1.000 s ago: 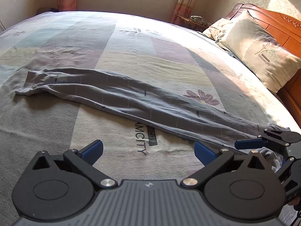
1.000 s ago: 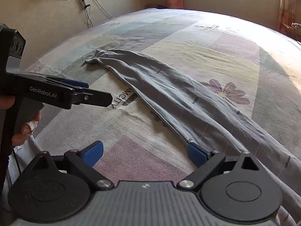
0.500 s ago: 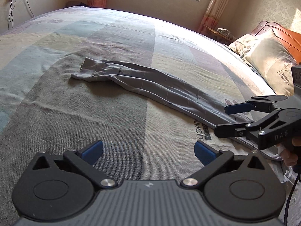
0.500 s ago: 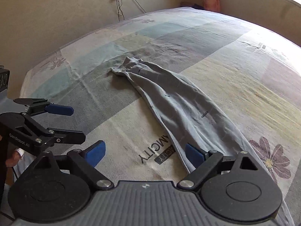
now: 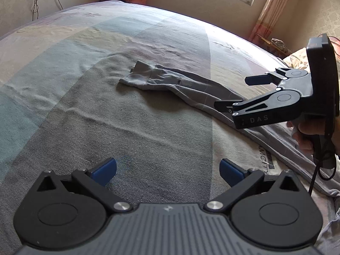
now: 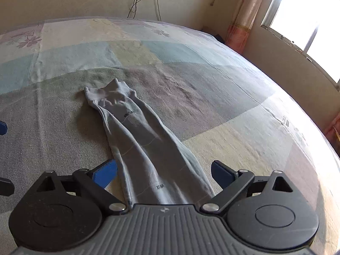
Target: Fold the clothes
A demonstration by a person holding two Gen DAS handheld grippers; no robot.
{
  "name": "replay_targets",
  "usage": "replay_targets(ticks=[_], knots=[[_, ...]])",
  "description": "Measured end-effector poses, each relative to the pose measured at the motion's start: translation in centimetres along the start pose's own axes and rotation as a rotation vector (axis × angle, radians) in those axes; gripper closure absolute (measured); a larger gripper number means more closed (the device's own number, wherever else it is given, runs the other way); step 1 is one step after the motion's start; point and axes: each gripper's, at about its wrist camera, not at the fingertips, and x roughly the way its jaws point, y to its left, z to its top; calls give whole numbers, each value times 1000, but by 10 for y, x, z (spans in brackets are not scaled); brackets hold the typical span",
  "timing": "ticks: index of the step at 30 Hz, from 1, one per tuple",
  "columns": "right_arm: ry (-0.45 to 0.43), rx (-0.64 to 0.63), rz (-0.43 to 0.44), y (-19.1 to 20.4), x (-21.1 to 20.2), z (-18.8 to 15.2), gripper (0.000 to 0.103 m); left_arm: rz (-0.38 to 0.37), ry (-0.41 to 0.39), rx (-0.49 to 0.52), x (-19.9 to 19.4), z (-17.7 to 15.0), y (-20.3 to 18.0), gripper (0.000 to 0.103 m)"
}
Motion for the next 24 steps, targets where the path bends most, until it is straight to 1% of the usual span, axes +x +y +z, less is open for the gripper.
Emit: replay_targets(ticks=[2,5,7,10,11,14,18,22,23,24], knots=[[10,22,23,-1,7,8,5,-15,-4,-13,1,2,3,1],[6,98,54,-1,-5,-9,5,-41,-9,-32,3,4,5,1],[29,143,59,-1,-19,-31,4,-47,-16,-27,4,4,1,1],[60,217,51,-4,-50,-74,4,-54,-27,-13,6,4,-8,1],[62,246,56,-5,-62,-87,4,-68,-20,-13,12,8,-10,1],[54,379,72,-11,-101,-126,0,-110,0,-15,30,19,-16,1],[51,541,94,-19,-148,-169,0,-167,27,-18,53,35,-24,1],[24,625,89,-21,-178,-200,0,-221,52,-18,77,50,-32,1],[18,643,95,-21,-181,-204,0,-217,35,2,85,52,-30,1],[12,658,105,-21,-182,-208,0,-217,-6,34,89,53,-29,1]])
